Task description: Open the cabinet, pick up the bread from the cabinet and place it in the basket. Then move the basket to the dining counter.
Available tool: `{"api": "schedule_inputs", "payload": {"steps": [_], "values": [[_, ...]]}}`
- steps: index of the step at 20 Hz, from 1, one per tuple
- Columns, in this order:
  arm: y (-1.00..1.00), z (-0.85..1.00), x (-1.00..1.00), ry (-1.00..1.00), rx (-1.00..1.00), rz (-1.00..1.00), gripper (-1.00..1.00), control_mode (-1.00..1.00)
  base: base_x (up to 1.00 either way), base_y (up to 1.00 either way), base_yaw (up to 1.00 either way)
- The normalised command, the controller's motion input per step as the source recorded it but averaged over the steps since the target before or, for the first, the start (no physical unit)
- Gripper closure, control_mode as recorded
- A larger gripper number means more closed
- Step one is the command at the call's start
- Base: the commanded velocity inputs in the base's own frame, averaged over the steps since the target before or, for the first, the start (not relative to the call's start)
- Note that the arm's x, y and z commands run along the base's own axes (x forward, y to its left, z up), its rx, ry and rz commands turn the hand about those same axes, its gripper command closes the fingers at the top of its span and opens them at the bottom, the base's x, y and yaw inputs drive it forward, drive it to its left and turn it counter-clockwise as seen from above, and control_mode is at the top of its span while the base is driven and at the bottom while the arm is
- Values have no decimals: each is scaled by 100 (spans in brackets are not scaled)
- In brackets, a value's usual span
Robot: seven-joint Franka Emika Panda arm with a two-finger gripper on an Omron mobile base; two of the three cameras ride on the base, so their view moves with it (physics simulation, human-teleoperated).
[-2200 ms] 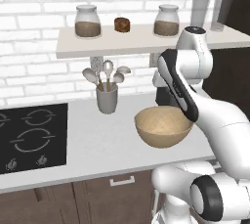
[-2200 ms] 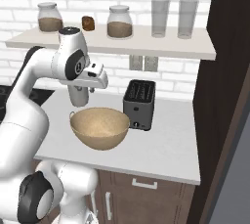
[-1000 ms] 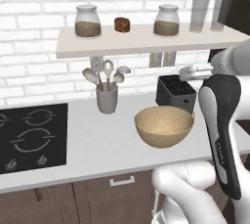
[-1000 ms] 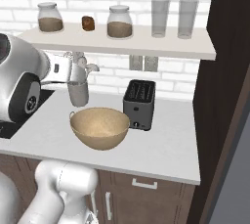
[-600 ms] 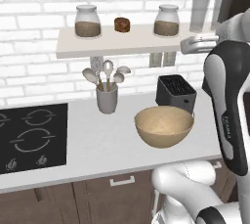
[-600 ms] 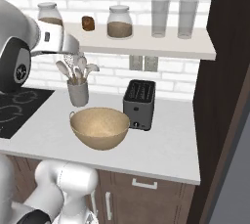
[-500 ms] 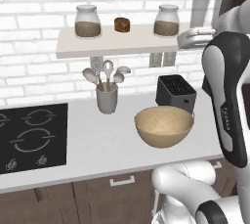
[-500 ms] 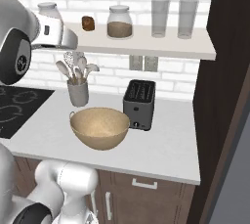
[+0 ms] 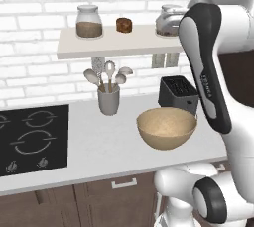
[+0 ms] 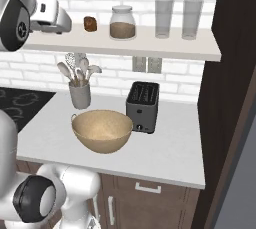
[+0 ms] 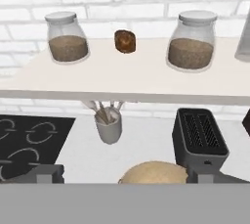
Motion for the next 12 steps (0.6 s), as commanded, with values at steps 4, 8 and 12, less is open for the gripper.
{"api": "schedule_inputs", "payload": {"steps": [4,8,12], "values": [[34,-21,47,2,0,0,-100,-100,0,0,0],[12,-29,39,0,0,0,-100,-100,0,0,0],[2,-20,26,0,0,0,-100,-100,0,0,0]]}}
